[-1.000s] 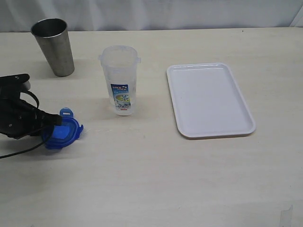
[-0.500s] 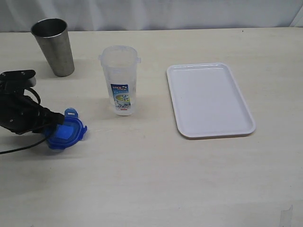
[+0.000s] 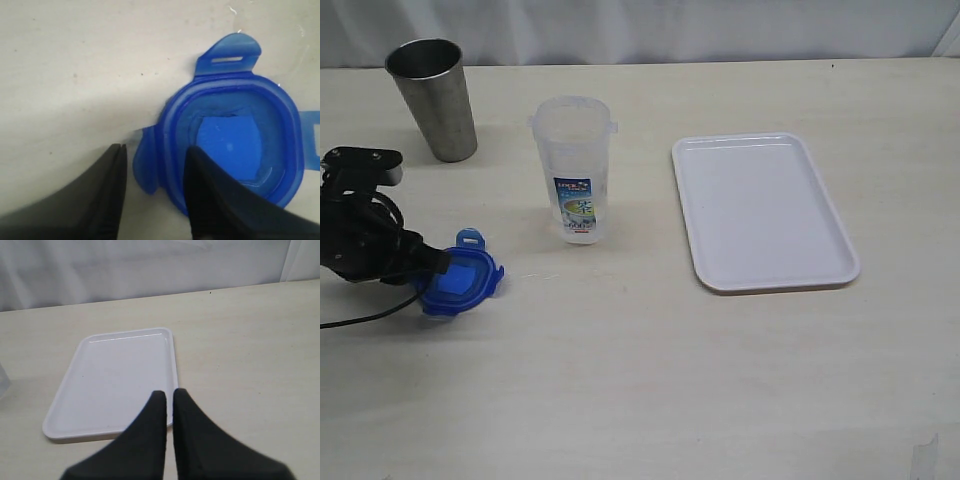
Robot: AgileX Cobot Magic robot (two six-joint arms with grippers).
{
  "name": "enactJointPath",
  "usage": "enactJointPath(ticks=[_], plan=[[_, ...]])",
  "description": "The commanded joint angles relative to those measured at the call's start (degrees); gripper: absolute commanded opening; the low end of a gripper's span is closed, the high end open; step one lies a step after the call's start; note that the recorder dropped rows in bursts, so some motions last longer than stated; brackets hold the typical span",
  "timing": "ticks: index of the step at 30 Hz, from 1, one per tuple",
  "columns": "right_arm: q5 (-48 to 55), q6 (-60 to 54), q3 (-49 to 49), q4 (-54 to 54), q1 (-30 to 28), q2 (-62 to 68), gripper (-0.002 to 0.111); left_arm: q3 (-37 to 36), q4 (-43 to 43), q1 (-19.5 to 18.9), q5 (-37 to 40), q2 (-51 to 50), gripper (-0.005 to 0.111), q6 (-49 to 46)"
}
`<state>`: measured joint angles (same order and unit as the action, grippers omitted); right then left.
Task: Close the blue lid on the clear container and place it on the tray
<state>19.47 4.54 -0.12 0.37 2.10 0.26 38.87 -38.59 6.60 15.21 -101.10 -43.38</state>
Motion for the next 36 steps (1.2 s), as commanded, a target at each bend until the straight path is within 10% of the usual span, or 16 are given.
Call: enactJointPath(ticks=[1, 11, 18, 27, 36], plan=[[0.09, 0.16, 0.12, 0.21, -0.02, -0.26, 0.004, 0.21, 0.62, -0.04, -0.55, 0.29, 0.036, 1.43], [0.09, 0.16, 0.12, 0.21, -0.02, -0.26, 0.004, 0.21, 0.42, -0.04, 0.25, 1.54, 0.035, 5.98], [0.09, 0.16, 0.12, 0.21, -0.02, -0.26, 0.004, 0.21, 0.42, -0.04, 0.26, 1.54, 0.013, 5.98], [0.09, 0.16, 0.12, 0.21, -0.02, -0.26, 0.004, 0.21, 0.42, -0.04, 0.29, -0.35, 0.037, 6.02], [0.09, 0.16, 0.12, 0.21, -0.02, -0.26, 0.004, 0.21, 0.42, -0.04, -1.61, -0.35, 0.037, 6.02]])
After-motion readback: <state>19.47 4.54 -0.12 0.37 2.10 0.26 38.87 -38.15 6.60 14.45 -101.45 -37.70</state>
